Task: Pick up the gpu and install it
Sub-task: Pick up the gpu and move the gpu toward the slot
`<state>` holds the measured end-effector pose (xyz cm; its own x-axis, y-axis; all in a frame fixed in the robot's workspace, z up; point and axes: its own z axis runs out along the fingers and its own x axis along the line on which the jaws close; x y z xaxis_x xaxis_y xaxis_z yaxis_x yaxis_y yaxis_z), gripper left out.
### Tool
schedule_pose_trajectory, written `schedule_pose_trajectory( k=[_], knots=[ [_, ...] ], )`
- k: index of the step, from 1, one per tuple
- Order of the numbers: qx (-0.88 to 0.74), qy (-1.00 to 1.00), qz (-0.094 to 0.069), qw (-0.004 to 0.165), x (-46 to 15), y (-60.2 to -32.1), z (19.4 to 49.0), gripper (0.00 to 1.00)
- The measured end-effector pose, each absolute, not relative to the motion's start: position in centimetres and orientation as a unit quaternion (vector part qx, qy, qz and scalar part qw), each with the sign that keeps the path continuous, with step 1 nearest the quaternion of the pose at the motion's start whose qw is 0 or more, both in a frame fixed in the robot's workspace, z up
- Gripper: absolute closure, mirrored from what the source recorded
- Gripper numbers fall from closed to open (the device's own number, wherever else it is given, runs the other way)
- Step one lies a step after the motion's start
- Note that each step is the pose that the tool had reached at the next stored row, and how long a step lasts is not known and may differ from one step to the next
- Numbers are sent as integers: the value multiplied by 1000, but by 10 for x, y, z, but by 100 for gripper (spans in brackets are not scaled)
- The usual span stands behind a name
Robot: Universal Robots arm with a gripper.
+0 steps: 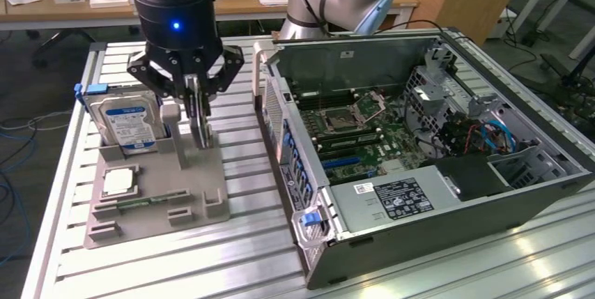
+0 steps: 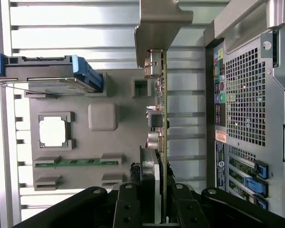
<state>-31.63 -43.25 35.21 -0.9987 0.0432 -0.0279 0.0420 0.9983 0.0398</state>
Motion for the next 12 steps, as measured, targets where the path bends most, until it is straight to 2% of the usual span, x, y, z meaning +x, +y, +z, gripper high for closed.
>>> schedule_pose_trajectory(
  k=[12],
  knots=[
    [21,999,20,14,-316,-432,364,72]
  ],
)
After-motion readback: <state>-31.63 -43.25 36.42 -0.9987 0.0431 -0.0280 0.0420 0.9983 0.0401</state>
